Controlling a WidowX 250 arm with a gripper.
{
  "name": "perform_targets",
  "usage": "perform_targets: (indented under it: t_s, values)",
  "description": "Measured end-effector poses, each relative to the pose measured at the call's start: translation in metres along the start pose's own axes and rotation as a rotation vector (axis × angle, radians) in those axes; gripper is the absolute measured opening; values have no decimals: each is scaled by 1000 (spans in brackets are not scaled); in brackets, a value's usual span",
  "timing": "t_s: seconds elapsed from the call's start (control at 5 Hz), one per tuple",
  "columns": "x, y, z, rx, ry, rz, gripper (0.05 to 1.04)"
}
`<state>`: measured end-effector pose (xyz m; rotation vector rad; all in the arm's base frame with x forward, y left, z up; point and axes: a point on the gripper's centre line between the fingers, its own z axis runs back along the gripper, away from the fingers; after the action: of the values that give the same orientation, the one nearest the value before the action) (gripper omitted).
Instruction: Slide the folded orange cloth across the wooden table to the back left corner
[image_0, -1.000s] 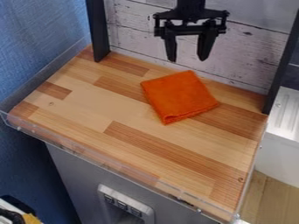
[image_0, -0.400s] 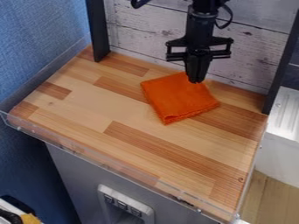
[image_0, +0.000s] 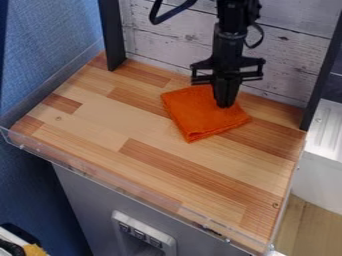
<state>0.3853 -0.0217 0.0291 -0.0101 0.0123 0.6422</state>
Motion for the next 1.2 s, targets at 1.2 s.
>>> perform_targets:
  t_s: [1.2]
  values:
    - [25, 53, -21, -16, -27, -290, 59]
